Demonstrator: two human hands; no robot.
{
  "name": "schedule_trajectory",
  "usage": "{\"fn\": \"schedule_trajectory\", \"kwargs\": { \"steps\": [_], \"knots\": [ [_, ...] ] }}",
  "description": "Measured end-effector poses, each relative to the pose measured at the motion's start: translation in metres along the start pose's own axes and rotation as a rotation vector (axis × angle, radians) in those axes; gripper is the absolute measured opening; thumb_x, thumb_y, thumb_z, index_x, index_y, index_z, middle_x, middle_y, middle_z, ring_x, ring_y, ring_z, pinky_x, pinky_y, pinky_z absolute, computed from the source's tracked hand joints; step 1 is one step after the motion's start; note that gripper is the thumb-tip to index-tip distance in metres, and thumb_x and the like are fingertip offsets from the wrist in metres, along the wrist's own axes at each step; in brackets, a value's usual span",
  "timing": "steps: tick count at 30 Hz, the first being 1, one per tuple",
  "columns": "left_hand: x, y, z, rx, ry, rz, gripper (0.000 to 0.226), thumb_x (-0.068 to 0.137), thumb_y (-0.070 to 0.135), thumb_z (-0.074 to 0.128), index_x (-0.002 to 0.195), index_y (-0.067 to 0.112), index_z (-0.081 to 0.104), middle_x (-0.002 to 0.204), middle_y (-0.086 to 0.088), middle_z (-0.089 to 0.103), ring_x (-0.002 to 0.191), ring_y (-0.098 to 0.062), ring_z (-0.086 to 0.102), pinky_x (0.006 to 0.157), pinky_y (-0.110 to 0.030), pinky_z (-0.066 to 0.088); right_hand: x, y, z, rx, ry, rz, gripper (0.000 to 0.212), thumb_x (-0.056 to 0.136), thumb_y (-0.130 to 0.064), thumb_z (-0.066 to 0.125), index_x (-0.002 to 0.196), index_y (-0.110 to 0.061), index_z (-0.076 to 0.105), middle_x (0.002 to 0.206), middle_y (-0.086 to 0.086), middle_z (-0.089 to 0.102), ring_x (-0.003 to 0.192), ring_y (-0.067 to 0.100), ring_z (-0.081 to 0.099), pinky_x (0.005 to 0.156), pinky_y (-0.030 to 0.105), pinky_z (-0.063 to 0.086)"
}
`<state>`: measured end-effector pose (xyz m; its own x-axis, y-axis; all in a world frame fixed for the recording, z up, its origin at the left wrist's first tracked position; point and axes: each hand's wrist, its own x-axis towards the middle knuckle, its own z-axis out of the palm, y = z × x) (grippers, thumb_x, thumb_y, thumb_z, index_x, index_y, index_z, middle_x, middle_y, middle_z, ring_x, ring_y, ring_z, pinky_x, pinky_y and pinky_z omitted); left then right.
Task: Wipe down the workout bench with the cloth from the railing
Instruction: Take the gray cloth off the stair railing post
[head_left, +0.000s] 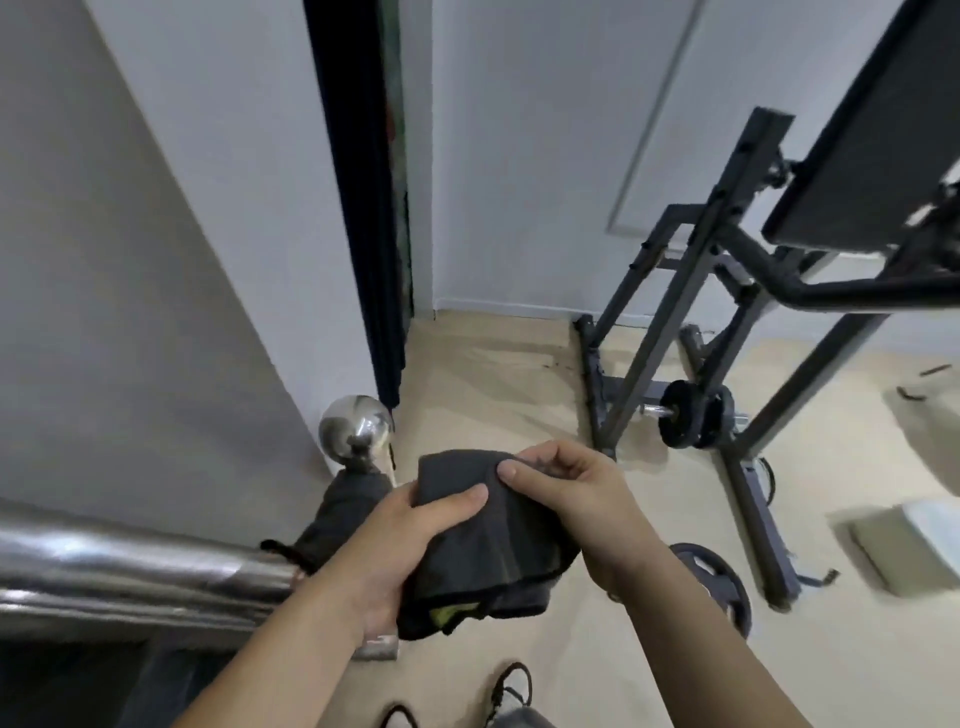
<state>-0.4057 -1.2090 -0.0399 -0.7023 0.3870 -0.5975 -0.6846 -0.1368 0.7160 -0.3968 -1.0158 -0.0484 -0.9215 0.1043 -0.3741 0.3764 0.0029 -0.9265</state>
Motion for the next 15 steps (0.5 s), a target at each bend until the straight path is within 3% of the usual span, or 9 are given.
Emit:
{"fn": "schedule_trajectory", "kwargs": {
  "steps": [3,7,10,12,15],
  "knots": [
    [0.008,-0.019,0.072,0.027,-0.080,-0.022,0.036,0.088,0.025,0.074,0.119,0.008,0.069,0.110,-0.022,0.076,0.099,-0.044,0.074,0.072,-0.048,0.062,-0.037,0.020,-0.066,0.057,0.314,0.003,0.031,0.086,-0.036,0.082,0.089,-0.005,0.074,0.077,0.005,0.073,0.068,0.016,0.066,0.060,0.027,0.052],
    [0.015,-0.059,0.174,0.127,-0.188,-0.037,0.042,0.086,0.035,0.076,0.123,0.017,0.068,0.112,-0.018,0.076,0.099,-0.043,0.073,0.076,-0.051,0.059,-0.100,0.060,-0.166,0.134,0.541,0.066,0.028,0.091,-0.045,0.072,0.092,-0.017,0.076,0.087,0.007,0.074,0.069,0.020,0.057,0.055,0.033,0.045],
    [0.014,-0.105,0.263,0.169,-0.282,-0.084,0.036,0.090,0.034,0.073,0.122,0.019,0.068,0.112,-0.014,0.077,0.101,-0.040,0.074,0.090,-0.062,0.057,-0.158,0.097,-0.241,0.221,0.606,0.124,0.038,0.090,-0.055,0.070,0.100,-0.019,0.077,0.096,0.005,0.076,0.085,0.025,0.068,0.071,0.037,0.060],
    [0.008,-0.145,0.329,0.193,-0.354,-0.139,0.035,0.091,0.032,0.072,0.123,0.017,0.068,0.113,-0.014,0.077,0.103,-0.039,0.074,0.097,-0.063,0.053,-0.203,0.122,-0.293,0.296,0.608,0.138,0.048,0.089,-0.060,0.069,0.106,-0.016,0.076,0.099,0.011,0.074,0.090,0.034,0.071,0.083,0.043,0.061],
    [-0.005,-0.215,0.429,0.247,-0.442,-0.203,0.032,0.094,0.029,0.070,0.124,0.019,0.067,0.113,-0.013,0.077,0.103,-0.037,0.074,0.096,-0.060,0.055,-0.274,0.161,-0.373,0.333,0.713,0.175,0.051,0.091,-0.062,0.064,0.103,-0.013,0.075,0.102,0.012,0.077,0.097,0.035,0.074,0.083,0.046,0.062]
  ]
}}
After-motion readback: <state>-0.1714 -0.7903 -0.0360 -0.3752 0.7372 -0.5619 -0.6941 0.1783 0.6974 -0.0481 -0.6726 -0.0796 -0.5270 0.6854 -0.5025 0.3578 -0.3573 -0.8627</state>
